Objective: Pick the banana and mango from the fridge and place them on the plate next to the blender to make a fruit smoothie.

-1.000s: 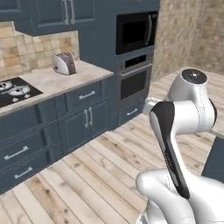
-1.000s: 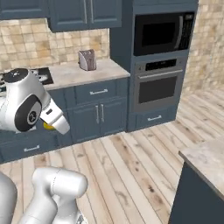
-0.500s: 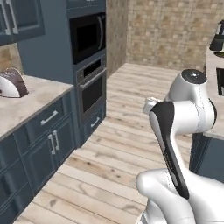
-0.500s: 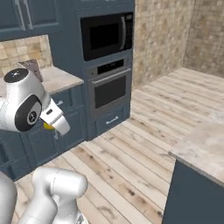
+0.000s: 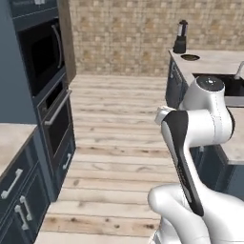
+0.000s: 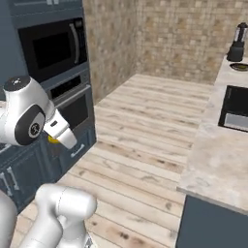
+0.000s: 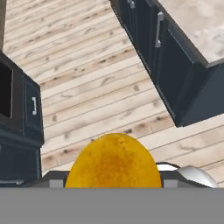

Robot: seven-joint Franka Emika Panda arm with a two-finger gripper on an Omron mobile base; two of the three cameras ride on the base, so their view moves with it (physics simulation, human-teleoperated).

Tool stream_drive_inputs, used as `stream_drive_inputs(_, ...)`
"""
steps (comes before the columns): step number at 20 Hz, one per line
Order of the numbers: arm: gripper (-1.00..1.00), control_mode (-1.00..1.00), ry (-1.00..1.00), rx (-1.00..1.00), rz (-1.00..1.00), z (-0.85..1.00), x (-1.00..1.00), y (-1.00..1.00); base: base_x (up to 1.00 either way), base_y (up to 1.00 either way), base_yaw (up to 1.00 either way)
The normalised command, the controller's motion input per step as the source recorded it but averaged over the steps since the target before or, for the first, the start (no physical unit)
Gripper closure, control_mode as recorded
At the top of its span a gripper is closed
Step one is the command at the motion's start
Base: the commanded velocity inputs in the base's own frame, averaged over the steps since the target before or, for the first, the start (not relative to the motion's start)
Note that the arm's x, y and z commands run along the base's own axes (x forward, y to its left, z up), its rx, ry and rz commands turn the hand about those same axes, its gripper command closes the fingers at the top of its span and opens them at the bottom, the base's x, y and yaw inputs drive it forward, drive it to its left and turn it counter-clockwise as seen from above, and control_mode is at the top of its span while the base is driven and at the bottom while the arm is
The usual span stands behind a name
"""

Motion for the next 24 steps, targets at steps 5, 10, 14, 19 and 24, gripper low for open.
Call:
stream_drive_inputs(5, 1.0, 1.0, 0.0, 0.0, 0.0, 0.0, 0.0, 0.0, 1.0, 0.32, -0.55)
stream_drive_inputs(10, 1.0, 1.0, 0.0, 0.0, 0.0, 0.0, 0.0, 0.0, 0.97, 0.62, -0.54)
stream_drive_inputs(14, 1.0, 1.0, 0.0, 0.0, 0.0, 0.0, 0.0, 0.0, 0.88, 0.86, -0.55)
stream_drive_inputs(19, 1.0, 1.0, 0.0, 0.0, 0.0, 0.0, 0.0, 0.0, 0.96, 0.88, -0.53)
stream_drive_inputs(24, 1.0, 1.0, 0.0, 0.0, 0.0, 0.0, 0.0, 0.0, 1.0, 0.76, -0.52)
